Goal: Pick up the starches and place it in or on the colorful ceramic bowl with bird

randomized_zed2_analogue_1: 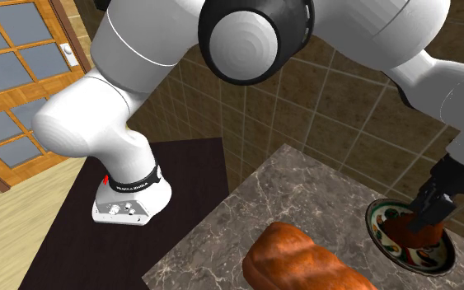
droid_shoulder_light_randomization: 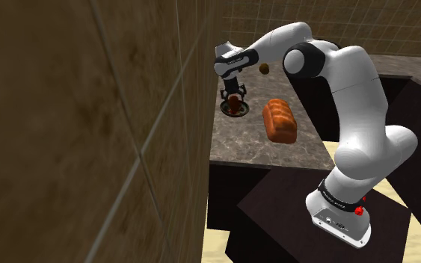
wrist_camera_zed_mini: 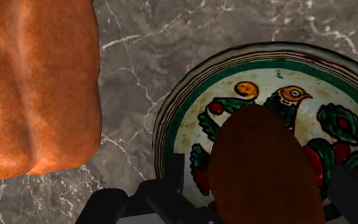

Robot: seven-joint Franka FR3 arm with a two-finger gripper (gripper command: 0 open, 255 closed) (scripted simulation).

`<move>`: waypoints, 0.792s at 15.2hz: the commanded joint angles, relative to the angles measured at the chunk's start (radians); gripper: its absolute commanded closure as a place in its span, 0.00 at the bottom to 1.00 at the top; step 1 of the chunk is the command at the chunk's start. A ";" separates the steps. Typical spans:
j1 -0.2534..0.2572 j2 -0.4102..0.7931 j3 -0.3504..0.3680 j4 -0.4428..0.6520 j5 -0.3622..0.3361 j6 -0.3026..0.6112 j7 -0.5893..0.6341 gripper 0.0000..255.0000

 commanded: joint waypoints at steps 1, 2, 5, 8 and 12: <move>0.000 0.000 0.000 0.000 0.000 0.000 0.000 0.00; 0.000 0.000 0.000 0.000 0.000 0.000 0.000 0.00; 0.005 -0.002 0.002 0.029 0.003 -0.031 -0.004 0.00; 0.022 0.001 0.005 0.124 0.011 -0.123 -0.015 0.00; 0.021 0.001 0.007 0.124 0.009 -0.123 -0.015 0.00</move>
